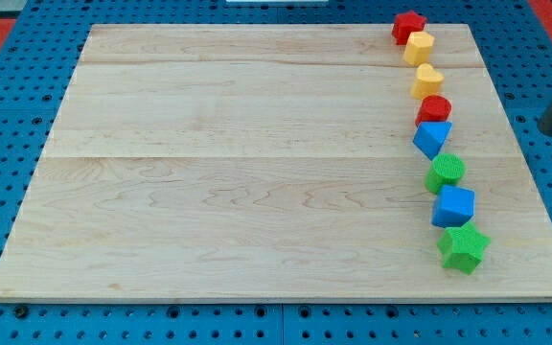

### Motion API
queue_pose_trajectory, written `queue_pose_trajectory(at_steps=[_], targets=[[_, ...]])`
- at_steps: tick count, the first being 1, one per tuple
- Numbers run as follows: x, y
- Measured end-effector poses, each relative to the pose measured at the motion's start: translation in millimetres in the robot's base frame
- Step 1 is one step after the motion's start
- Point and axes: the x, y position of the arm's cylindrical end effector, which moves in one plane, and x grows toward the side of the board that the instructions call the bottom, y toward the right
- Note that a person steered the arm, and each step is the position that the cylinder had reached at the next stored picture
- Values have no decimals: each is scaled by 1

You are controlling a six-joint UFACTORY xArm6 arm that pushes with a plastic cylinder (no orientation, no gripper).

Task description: Separate the red circle from the vertical line

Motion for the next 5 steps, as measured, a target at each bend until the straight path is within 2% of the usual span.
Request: queue_pose_trajectory(at_steps=[1,2,4,5], targets=[[-21,-17],[-13,-48],[-11,-183],[-14,-214]])
